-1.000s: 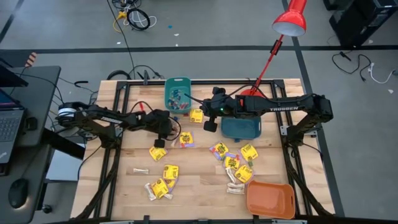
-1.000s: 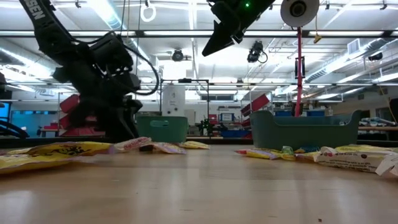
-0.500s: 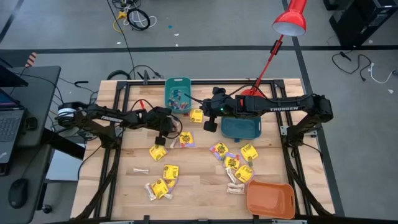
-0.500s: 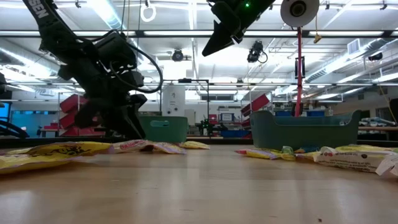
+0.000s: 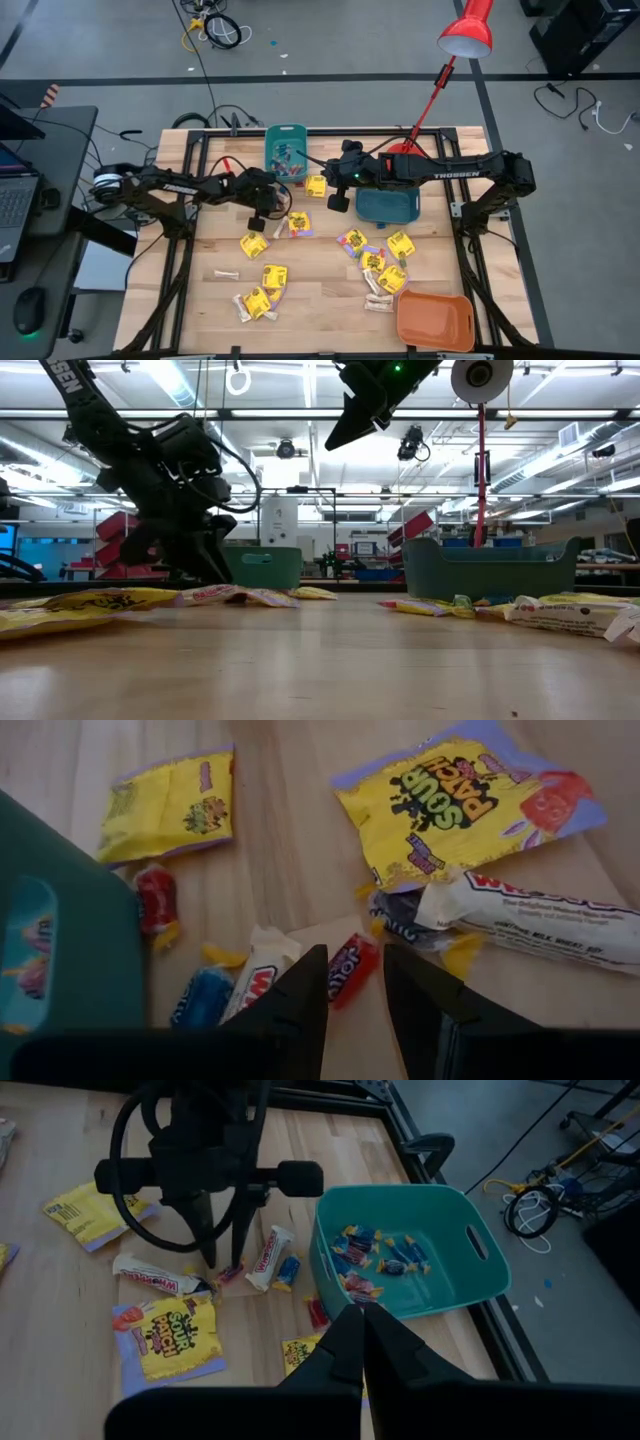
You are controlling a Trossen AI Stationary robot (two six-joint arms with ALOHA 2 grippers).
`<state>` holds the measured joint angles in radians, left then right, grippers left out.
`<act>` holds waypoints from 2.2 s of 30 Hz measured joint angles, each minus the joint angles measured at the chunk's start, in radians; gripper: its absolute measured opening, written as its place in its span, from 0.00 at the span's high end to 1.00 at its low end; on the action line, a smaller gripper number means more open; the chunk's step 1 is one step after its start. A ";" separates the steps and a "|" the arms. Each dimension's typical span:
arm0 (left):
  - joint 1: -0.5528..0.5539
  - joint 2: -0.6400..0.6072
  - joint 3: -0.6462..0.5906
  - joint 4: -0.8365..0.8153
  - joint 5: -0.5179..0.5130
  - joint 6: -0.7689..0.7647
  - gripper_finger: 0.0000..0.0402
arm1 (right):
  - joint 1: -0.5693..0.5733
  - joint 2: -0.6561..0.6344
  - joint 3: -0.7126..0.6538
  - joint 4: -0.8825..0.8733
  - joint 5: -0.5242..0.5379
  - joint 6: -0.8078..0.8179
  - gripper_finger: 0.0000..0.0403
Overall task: Sort candy
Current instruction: Put the red candy into the green bin
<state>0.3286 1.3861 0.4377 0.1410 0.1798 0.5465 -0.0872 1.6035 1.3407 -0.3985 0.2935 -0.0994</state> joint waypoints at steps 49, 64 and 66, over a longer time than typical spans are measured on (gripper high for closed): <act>0.026 0.006 -0.003 -0.001 0.106 -0.131 0.89 | 0.000 0.000 0.000 0.000 0.000 0.011 1.00; -0.002 -0.248 -0.001 0.068 0.088 -0.150 0.89 | 0.000 0.000 0.000 -0.003 0.000 0.002 1.00; -0.002 -0.292 0.000 0.089 0.035 -0.125 0.89 | 0.000 0.000 0.000 -0.004 0.000 0.001 1.00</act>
<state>0.3271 1.0941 0.4377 0.2301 0.2147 0.4219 -0.0872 1.6035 1.3407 -0.4022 0.2932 -0.0986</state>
